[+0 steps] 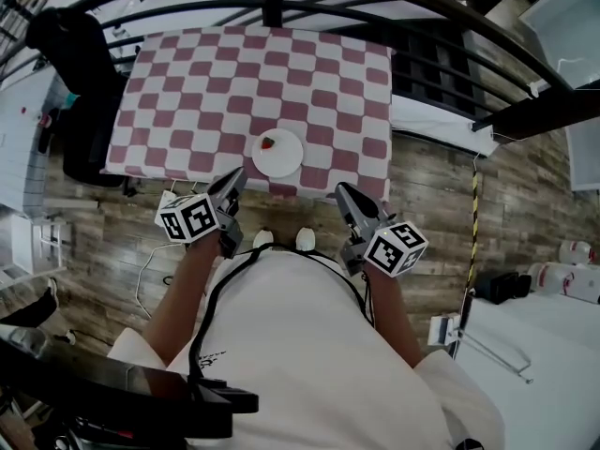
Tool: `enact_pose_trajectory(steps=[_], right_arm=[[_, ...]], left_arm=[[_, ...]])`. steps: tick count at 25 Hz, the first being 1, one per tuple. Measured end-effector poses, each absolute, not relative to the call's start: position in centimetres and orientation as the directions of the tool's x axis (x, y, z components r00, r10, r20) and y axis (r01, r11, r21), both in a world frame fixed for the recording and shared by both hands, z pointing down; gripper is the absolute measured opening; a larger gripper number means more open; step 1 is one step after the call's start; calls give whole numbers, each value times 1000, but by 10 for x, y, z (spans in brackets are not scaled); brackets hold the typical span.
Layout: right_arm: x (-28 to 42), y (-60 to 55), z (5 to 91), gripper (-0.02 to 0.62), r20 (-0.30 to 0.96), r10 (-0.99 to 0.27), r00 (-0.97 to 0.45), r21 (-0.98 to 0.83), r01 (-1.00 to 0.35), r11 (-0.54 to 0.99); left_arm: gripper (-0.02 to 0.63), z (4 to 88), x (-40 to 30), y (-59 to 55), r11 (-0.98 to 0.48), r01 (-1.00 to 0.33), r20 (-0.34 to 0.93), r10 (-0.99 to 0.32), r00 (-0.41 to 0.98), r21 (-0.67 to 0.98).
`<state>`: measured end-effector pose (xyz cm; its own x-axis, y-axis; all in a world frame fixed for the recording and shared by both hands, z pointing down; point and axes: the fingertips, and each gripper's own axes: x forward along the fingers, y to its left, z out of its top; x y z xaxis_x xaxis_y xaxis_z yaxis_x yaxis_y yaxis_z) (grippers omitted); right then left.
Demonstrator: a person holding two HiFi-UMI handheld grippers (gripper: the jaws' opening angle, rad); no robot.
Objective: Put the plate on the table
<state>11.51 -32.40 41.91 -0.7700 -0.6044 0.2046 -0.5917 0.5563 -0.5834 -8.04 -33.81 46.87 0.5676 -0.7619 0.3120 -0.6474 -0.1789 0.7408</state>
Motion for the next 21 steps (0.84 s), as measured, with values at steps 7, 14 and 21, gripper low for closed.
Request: enact_pose_trajectory(steps=[7, 14, 21], right_arm=[[113, -321, 413, 8, 194, -596, -779, -563, -586, 583], [114, -318, 417, 8, 208, -590, -780, -553, -591, 587], [112, -320, 423, 8, 219, -595, -774, -548, -602, 581]], left_arm=[[8, 450, -69, -326, -301, -720, 302, -757, 579, 625], [8, 461, -61, -321, -327, -738, 327, -738, 590, 590], [6, 475, -67, -324, -313, -745, 346, -735, 583, 589]])
